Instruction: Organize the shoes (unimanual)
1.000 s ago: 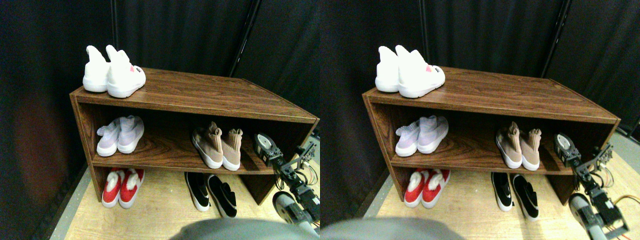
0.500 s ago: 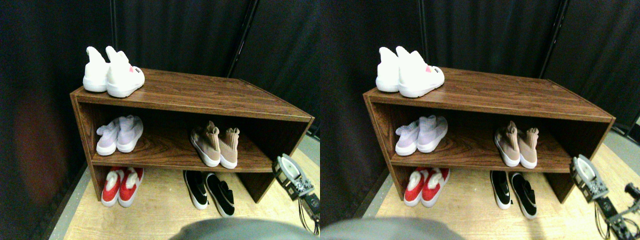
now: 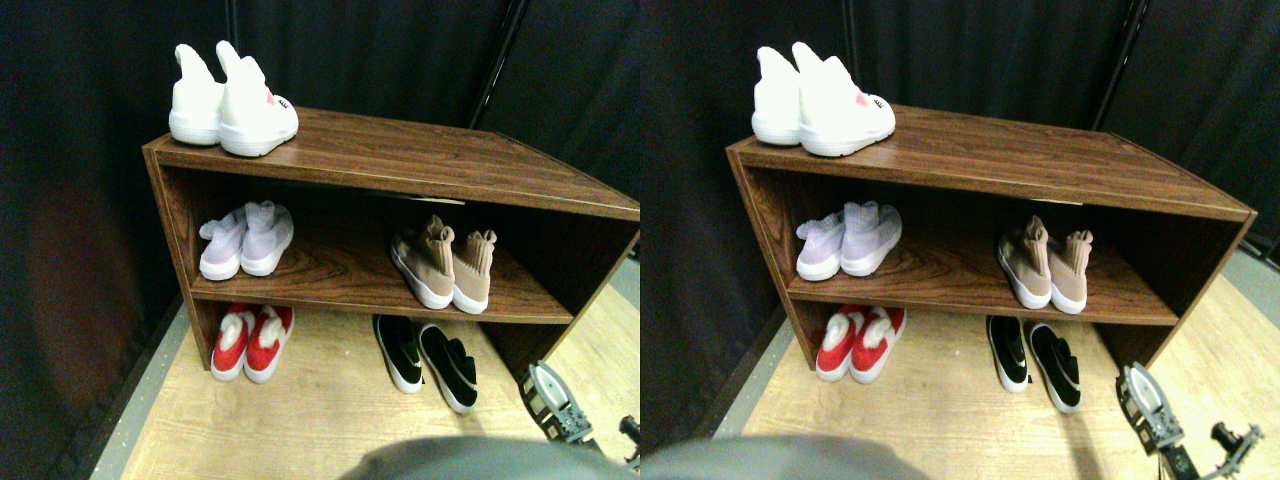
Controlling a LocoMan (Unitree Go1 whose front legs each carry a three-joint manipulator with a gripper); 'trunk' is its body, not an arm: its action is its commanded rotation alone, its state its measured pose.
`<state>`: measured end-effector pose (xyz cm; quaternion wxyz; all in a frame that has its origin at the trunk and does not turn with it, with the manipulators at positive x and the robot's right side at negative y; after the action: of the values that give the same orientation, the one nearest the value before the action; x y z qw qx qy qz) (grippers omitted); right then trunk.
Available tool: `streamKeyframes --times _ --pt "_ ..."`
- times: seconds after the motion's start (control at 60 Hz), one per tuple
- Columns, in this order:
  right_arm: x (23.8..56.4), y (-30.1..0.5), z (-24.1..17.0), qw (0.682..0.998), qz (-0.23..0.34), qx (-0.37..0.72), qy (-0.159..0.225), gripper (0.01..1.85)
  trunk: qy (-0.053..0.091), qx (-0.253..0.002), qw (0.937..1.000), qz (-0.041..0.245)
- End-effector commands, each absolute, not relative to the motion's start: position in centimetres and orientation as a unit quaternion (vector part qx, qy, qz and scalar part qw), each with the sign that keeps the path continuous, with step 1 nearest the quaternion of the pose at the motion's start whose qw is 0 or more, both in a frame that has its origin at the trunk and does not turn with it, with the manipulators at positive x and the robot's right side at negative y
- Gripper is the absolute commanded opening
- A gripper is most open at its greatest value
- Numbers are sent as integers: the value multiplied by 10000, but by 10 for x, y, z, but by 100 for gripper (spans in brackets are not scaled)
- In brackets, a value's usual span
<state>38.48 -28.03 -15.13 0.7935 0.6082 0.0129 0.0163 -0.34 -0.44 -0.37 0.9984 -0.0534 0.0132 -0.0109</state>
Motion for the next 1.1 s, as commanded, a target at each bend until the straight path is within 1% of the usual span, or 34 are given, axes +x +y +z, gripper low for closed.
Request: streamKeyframes --times 0.017,0.067,0.233,0.367,0.383,0.433,0.467,0.55,0.617,0.733,0.783,0.867,0.9,0.933,0.983,1.0,1.1 --pt "393 -280 -161 7746 -70 6324 -23 6 280 -618 9977 -42" --pt "399 -283 -168 7788 -211 6270 25 6 291 -616 9977 -25" --pt "419 -295 -187 7694 -390 6374 139 6 307 -607 9977 -9" --pt "434 -308 -200 7653 -835 6382 -22 6 303 -609 9977 23" --pt "437 -309 -202 7594 -867 6448 -43 6 308 -610 9977 32" --pt "446 -315 -207 7441 -943 6613 -50 6 308 -610 9977 32" --pt "451 -318 -209 7395 -969 6662 -50 6 306 -608 9977 46" --pt "460 -323 -213 7349 -957 6714 -33 6 307 -614 9976 62" --pt "466 -328 -217 7348 -1058 6699 -108 6 311 -618 9976 80" --pt "467 -327 -221 7303 -1182 6726 -176 6 313 -643 9974 114" --pt "467 -327 -227 7439 -1291 6555 -162 6 313 -643 9974 114" --pt "467 -324 -233 7450 -1382 6524 -155 6 324 -664 9972 138" --pt "466 -322 -234 7387 -1415 6588 -142 6 324 -664 9972 138" --pt "465 -319 -236 7243 -1443 6741 -92 6 324 -664 9972 138" --pt "465 -317 -238 7196 -1475 6785 -73 6 331 -668 9971 149" --pt "464 -315 -239 7127 -1503 6852 -69 6 331 -668 9971 149" --pt "464 -312 -241 7053 -1494 6930 -62 6 327 -677 9970 172"
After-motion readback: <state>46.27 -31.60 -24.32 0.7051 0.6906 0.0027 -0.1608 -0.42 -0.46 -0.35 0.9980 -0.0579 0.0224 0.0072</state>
